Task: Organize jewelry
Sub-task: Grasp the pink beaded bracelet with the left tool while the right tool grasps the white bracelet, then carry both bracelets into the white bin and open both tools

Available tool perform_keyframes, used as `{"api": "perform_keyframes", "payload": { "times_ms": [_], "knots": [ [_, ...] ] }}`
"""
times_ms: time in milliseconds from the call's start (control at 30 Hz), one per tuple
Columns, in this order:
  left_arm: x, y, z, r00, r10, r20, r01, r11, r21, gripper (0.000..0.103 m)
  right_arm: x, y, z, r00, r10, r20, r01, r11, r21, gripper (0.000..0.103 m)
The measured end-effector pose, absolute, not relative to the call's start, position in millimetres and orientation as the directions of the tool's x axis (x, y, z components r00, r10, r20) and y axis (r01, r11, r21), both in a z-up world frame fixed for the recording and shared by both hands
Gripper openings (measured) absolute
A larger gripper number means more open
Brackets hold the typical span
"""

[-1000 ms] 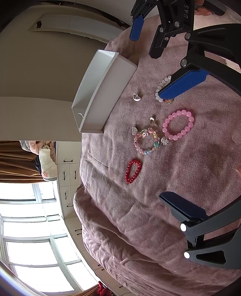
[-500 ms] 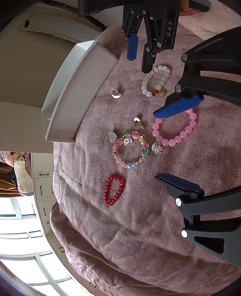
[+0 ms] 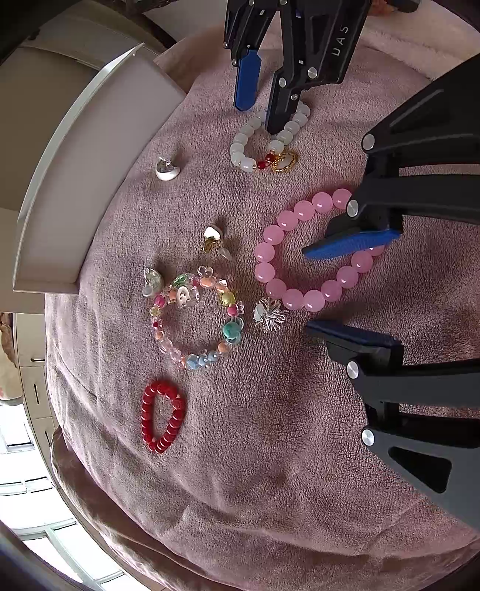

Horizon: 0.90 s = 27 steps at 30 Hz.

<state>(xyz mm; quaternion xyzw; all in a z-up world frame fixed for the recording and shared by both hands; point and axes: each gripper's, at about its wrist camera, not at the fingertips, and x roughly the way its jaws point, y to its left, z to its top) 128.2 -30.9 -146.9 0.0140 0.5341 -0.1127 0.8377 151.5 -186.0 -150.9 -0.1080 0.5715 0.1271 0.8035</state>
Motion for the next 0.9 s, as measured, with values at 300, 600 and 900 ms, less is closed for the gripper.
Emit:
{"api": "perform_keyframes", "payload": {
  "times_ms": [300,600,900],
  "knots": [
    [125.7,-28.9,-154.0,0.380,-0.189,-0.905,0.196,0.973,-0.120,0.022,151.6,-174.4,-159.2,0.302,0.069,-0.951,-0.342,0.939,-0.040,0.033],
    [133.2,-16.6,-144.2,0.347,-0.241,-0.906,0.150,0.968,-0.200,0.019,151.2,-185.6,-154.1,0.241,0.322,-0.915,-0.303,0.921,0.244,0.011],
    [130.2,-25.3,-81.6,0.443,-0.245,-0.862,0.160,0.968,-0.193,0.017,133.6,-189.9,-104.4,0.324,0.500,-0.803,-0.341,0.853,0.394,0.011]
  ]
}}
